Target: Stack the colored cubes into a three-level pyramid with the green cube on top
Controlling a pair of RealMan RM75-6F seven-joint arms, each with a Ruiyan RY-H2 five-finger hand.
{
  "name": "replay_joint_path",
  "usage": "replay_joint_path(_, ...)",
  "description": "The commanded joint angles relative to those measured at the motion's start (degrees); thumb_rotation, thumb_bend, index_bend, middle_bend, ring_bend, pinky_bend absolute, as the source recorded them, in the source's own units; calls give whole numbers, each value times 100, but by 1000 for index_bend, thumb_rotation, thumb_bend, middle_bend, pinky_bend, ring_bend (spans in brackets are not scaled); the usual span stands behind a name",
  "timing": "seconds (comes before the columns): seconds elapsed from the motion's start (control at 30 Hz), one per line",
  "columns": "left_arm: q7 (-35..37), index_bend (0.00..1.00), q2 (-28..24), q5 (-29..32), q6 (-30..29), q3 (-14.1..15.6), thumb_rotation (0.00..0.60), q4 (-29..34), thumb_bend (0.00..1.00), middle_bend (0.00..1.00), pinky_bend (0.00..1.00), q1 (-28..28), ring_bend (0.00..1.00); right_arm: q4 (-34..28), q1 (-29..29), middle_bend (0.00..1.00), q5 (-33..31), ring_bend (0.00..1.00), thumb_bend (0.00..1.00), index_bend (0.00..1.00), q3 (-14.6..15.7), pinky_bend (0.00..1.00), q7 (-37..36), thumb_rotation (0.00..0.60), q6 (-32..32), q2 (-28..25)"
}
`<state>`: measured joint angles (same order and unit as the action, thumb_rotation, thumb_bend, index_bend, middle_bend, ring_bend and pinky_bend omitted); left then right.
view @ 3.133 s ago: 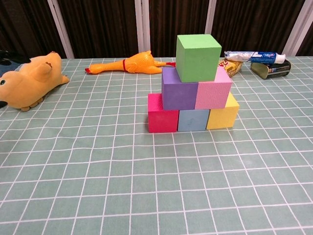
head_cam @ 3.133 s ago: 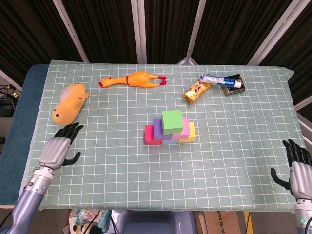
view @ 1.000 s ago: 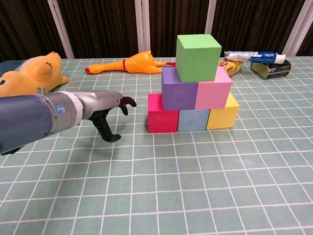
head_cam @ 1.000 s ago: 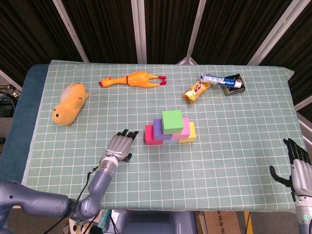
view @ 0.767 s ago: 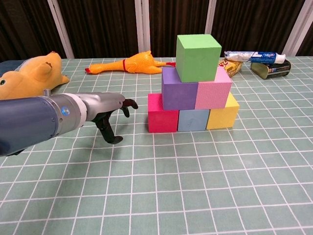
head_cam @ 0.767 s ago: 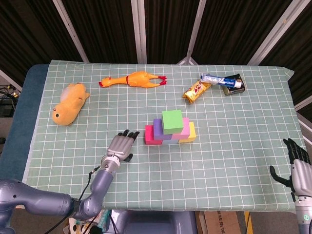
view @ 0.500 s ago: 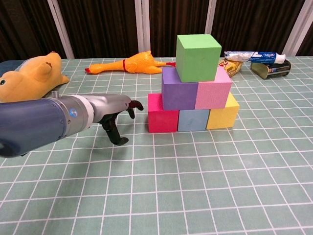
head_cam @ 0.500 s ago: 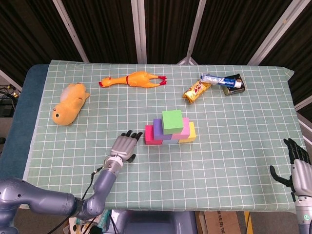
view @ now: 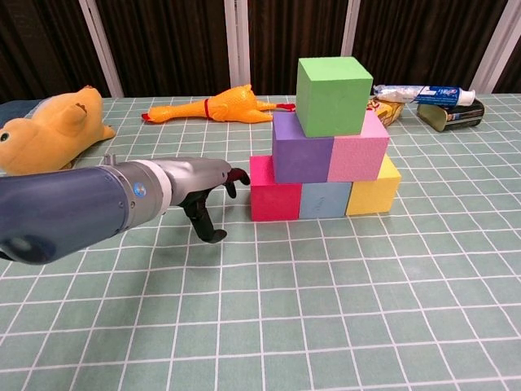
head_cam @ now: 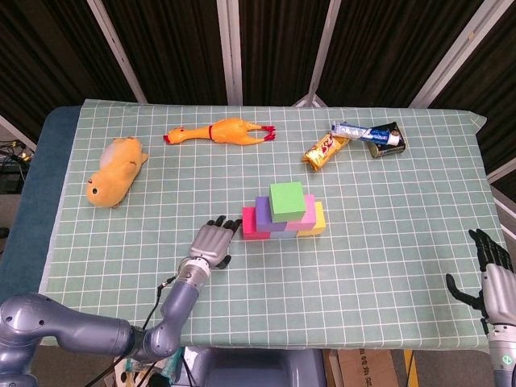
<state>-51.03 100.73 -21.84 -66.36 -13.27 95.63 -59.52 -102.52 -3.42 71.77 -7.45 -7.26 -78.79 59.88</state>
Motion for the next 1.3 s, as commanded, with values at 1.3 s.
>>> replay_joint_path(1.3, 2367, 38, -3104, -3728, -1684, 1395, 600, 2190, 167, 65, 138, 2367, 53, 78, 64, 0, 119, 0, 402, 0, -48, 0, 209, 600, -241, 21)
